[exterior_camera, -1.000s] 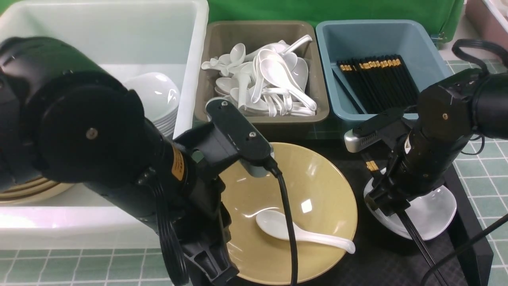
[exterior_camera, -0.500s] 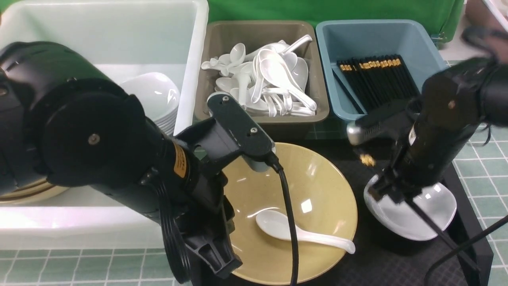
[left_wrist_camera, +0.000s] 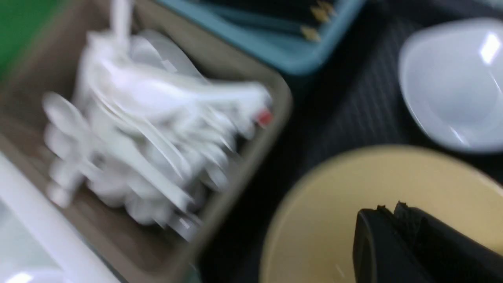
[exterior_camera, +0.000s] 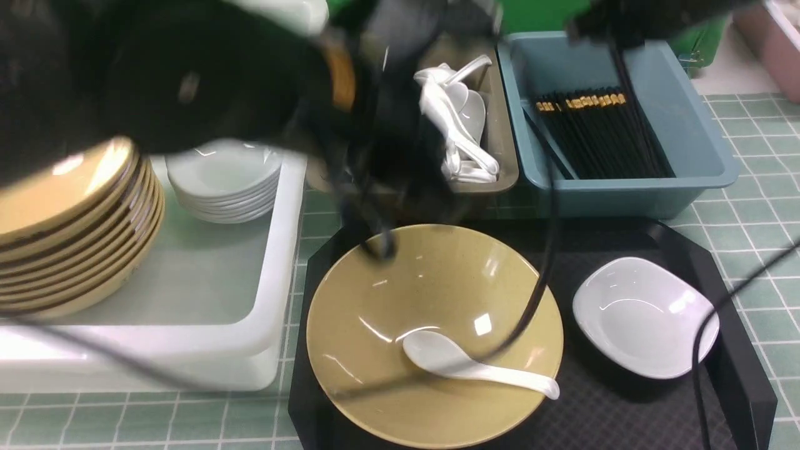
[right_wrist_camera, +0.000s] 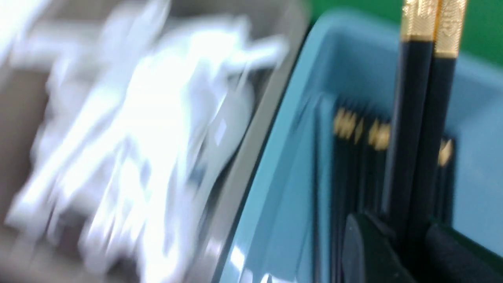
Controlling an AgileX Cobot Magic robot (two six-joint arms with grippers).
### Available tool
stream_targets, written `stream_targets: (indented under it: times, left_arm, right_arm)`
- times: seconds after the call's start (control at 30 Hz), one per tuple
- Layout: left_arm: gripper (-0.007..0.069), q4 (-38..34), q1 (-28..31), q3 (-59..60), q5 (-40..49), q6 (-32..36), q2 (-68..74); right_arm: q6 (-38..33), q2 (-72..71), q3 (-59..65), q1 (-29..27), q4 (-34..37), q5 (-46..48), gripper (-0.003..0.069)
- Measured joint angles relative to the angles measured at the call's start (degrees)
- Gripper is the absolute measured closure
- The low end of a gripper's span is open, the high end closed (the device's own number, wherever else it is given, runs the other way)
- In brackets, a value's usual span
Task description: On blue table put chopsticks spoon bowls plates into blue grey white boxes.
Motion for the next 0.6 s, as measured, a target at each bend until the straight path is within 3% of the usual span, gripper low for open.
stream_targets:
  times: [0.17, 0.33, 0.5, 0.57, 0.6]
  left_arm:
    - [0.0623, 6.84, 0.00, -5.70, -0.60, -4.65, 2.28]
    - [0.0623, 8.74, 0.06, -6.16, 2.93, -7.83, 2.43]
    - [0.0623, 8.67, 0.06, -4.84, 11.20, -8.22, 1.14]
    - [0.0623, 8.67, 0.06, -3.76, 12.39, -8.34, 0.13]
    - [0.0623, 8.30, 0.06, -1.07, 13.98, -8.34, -2.55]
  right_arm:
    - [6.71, 9.01, -7.75, -3.29, -0.18, -4.33, 0.0498]
    - [8.07, 17.19, -13.46, -4.66, -0.18, -3.58, 0.0468]
    - [8.03, 19.47, -17.07, -4.65, 0.01, 7.04, 0.0306]
    - [7.25, 19.47, -18.24, -4.57, 0.01, 9.90, 0.0280]
    - [2.05, 19.29, -21.08, -3.78, 0.14, 18.12, 0.0225]
